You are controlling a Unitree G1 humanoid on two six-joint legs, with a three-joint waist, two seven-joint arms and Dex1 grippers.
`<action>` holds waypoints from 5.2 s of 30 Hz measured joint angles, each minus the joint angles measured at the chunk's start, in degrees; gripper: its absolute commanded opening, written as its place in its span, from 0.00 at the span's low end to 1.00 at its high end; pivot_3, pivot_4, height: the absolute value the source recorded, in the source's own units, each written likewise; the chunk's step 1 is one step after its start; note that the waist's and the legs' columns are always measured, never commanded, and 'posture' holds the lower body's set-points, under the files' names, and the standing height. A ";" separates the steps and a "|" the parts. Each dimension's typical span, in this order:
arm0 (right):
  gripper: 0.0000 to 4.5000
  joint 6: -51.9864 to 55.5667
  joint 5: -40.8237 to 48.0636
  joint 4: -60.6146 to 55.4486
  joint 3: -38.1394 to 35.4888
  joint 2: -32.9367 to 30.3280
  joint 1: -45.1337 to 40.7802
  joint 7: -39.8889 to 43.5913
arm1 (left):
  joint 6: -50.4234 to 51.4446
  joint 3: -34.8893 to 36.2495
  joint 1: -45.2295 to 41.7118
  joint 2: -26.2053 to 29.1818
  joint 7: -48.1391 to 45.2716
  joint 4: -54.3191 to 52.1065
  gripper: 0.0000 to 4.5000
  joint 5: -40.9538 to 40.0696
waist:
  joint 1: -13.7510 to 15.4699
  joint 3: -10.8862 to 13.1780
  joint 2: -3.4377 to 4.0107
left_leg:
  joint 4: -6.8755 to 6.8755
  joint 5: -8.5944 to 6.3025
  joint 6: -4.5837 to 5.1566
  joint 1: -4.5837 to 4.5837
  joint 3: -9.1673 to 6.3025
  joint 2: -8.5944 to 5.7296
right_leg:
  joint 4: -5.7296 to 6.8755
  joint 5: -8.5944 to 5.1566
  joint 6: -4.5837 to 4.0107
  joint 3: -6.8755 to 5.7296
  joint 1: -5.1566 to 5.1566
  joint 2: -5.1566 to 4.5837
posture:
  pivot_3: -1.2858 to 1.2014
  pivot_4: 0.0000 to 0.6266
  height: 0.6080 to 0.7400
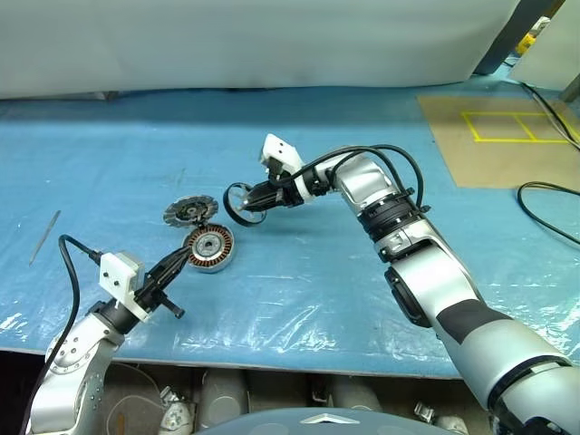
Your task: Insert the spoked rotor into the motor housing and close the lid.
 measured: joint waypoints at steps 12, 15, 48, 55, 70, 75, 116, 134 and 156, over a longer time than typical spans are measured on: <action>0.28 6.66 1.33 -10.64 6.95 1.43 4.70 2.74 | 2.83 0.07 0.50 0.24 1.59 -2.32 0.00 -0.21 | -0.34 0.00 -0.01 | 0.00 0.03 -0.06 0.06 -0.03 0.00 | 0.00 0.00 0.01 0.02 0.02 0.01 | 0.52 0.24 1.00; 0.28 6.40 1.29 -9.31 6.95 3.52 4.66 0.17 | 3.51 0.10 0.57 0.49 1.58 -2.86 0.00 -0.39 | -0.39 0.00 -0.01 | -0.02 0.09 -0.17 0.06 -0.03 0.00 | -0.01 0.00 0.01 0.02 0.02 0.01 | 0.52 0.24 1.00; 0.28 -6.18 -3.24 11.87 6.22 13.14 -3.78 -4.95 | 3.02 5.47 7.96 -0.23 1.69 -5.78 0.00 -1.59 | -0.59 0.03 0.02 | -0.16 0.06 -0.13 0.10 -0.02 0.01 | -0.07 -0.01 -0.01 0.03 0.00 0.02 | 0.52 0.24 1.00; 0.28 -5.14 -3.16 9.48 6.14 14.37 -5.62 -3.67 | 2.61 6.25 8.34 -0.26 1.51 -5.77 0.00 -1.69 | -0.58 0.03 0.01 | -0.18 -0.01 -0.02 0.10 -0.01 0.00 | -0.08 -0.02 -0.02 0.03 0.01 0.02 | 0.52 0.24 1.00; 0.28 -8.78 -4.54 16.48 6.46 17.39 -6.40 -6.94 | 1.45 6.62 10.55 -1.12 1.60 -5.78 0.00 -1.67 | -0.58 0.04 0.02 | -0.19 -0.01 -0.02 0.12 -0.01 0.00 | -0.08 -0.02 -0.02 0.02 0.01 0.02 | 0.52 0.24 1.00; 0.28 -10.49 -5.86 17.87 6.83 17.39 -6.30 -7.46 | 1.44 6.78 10.43 -1.09 1.50 -5.76 0.00 -1.67 | -0.58 0.04 0.02 | -0.20 -0.01 -0.02 0.12 -0.01 0.00 | -0.08 -0.02 -0.02 0.02 0.01 0.02 | 0.52 0.24 1.00; 0.01 -9.77 -0.85 7.99 0.85 16.64 4.42 -17.63 | -0.37 10.86 1.01 -0.15 2.72 -1.01 0.00 -2.90 | -0.47 0.01 -0.04 | -0.19 0.10 -0.20 0.21 0.00 -0.02 | -0.06 -0.02 -0.02 0.03 0.09 0.01 | 0.52 0.24 1.00; 0.01 -15.33 4.41 -4.01 1.71 13.49 10.34 -12.22 | -1.70 11.34 -18.86 1.72 7.92 11.82 0.00 1.01 | -0.19 -0.06 -0.21 | -0.07 0.12 -0.21 0.23 -0.08 -0.05 | 0.00 0.02 0.04 0.00 0.20 -0.01 | 0.52 0.24 1.00; 0.01 10.70 16.26 -34.75 -4.53 -6.60 22.91 -13.47 | 15.39 -7.26 -47.06 15.17 -24.82 40.63 0.00 2.78 | 1.26 -0.13 -0.33 | -0.21 0.15 -0.27 0.23 -0.13 -0.19 | -0.04 0.16 0.29 0.00 0.21 -0.09 | 0.52 0.24 1.00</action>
